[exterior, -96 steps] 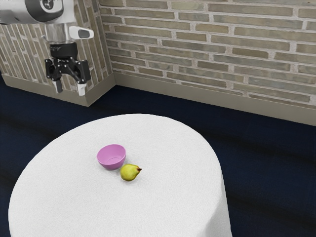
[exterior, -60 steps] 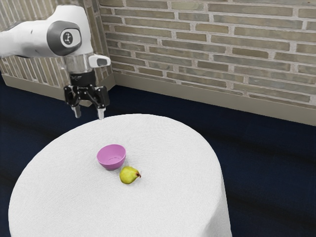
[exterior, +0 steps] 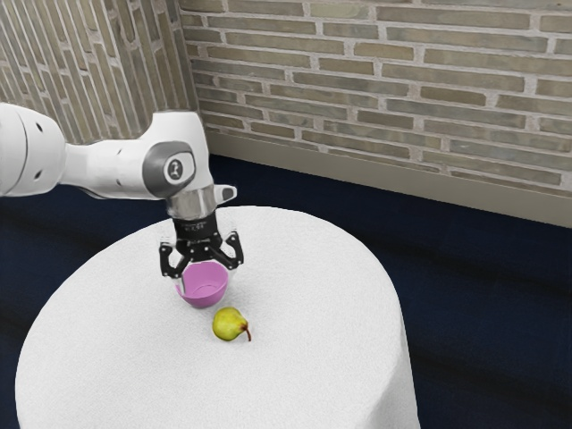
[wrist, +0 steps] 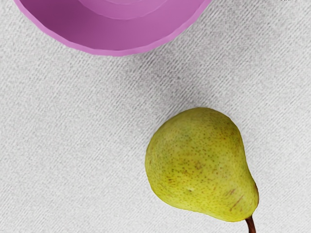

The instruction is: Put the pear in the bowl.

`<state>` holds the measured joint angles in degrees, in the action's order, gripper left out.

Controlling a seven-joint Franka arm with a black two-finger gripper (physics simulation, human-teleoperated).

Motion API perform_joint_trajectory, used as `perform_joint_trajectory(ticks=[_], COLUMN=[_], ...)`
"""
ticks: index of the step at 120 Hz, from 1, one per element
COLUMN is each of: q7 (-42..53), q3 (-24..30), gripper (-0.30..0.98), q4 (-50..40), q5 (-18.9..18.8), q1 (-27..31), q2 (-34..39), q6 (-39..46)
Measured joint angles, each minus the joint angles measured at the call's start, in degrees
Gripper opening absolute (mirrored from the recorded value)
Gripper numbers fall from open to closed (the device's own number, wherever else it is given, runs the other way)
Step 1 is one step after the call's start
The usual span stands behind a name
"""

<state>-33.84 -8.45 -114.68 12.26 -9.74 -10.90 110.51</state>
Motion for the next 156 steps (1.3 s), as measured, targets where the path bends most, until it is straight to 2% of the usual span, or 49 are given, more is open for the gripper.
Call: perform_joint_trajectory(ticks=[11,35,54,103,156], q7=[-7.02,-19.49,-27.27,-40.8,-48.68], q3=[-0.1,-0.58,-0.6,-0.58,-0.38], gripper=[0.67,0.67,0.67,0.67,0.67], q4=[-1.69,-4.91,-6.76,-9.52,-9.48], q5=[-0.57,-6.24,-7.91,-8.1,-7.96], q1=[-0.98,-0.92,-2.62,-2.72,-4.36], q2=[-0.33,-2.0,-3.05,-2.81,-3.73], q6=[4.74,15.28,19.93,23.22,24.0])
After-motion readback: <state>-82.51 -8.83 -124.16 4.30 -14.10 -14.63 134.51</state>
